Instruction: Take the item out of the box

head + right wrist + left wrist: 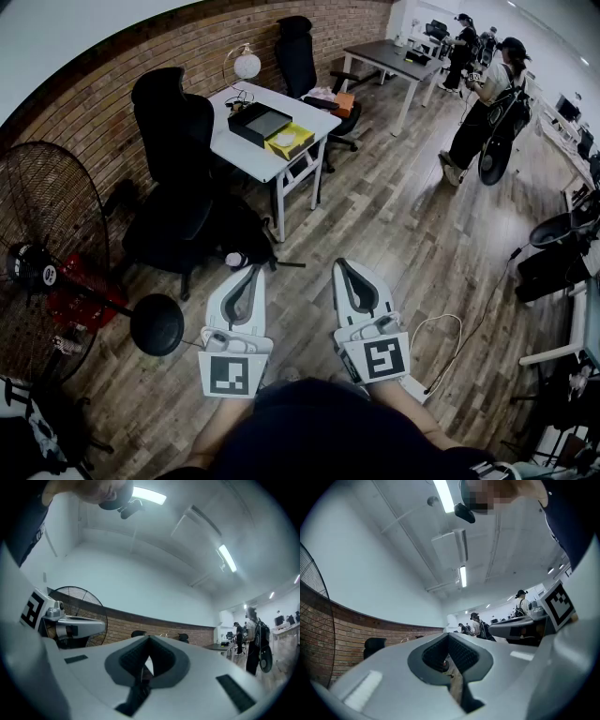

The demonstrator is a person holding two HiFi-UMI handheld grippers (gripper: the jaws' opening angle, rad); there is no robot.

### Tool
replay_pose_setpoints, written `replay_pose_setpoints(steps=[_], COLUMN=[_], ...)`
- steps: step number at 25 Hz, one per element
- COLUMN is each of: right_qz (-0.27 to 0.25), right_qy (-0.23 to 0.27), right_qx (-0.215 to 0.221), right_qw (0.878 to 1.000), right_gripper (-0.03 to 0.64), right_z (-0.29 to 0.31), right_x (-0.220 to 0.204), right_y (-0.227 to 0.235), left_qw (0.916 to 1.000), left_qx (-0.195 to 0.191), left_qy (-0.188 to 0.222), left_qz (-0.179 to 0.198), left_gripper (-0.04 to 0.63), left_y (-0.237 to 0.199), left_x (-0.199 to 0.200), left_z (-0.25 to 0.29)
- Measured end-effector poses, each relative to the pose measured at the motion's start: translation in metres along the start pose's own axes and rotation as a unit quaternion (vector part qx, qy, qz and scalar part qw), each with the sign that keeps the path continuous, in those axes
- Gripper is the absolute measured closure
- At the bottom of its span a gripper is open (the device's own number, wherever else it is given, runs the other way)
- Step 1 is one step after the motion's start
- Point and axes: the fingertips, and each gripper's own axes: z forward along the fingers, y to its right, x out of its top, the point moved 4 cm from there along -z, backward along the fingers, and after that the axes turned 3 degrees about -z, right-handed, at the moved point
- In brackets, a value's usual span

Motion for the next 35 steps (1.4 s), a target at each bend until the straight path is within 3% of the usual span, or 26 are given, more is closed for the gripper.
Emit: replay_pose_setpoints(steps=[8, 15, 18, 22, 28, 35], right_qz=[0.006, 0.012, 0.011, 0.007, 0.003, -0.003], right_qy=[-0.018, -0.035, -0.038, -0.038, -0.032, -0.038], right_qx=[0.001, 0.001, 0.004, 0.013, 0.033, 0.059], right_qw=[1.000, 0.999, 0.999, 0.999, 0.999, 0.998], right_gripper=[0.604, 0.601, 0.515, 0.515, 0.515, 0.515], right_z=[0.010, 0.025, 0.046, 0.088, 0.162, 0.244], right_x=[-0.010, -0.027, -0.036, -0.048, -0.059, -0.073], right_y=[-0.021, -0.006, 0.004, 0.022, 0.066, 0.130], left_qw=[0.9997, 0.9986, 0.9988, 0.9991, 0.9998, 0.9995], left_qx=[-0.016, -0.041, -0.036, -0.020, -0.005, 0.025], left_qy=[-0.007, -0.023, -0.025, -0.026, 0.021, 0.011], left_qz=[-0.016, -0.023, -0.023, -0.026, -0.004, -0.015], left_gripper=[0.584, 0.584, 0.584, 0.584, 0.584, 0.584], left_y=[-0.019, -0.018, -0.028, -0.050, -0.080, -0.105], left_x=[-0.012, -0.029, -0.036, -0.047, -0.042, -0.054], left_z=[-0.006, 0.020, 0.038, 0.072, 0.152, 0.241])
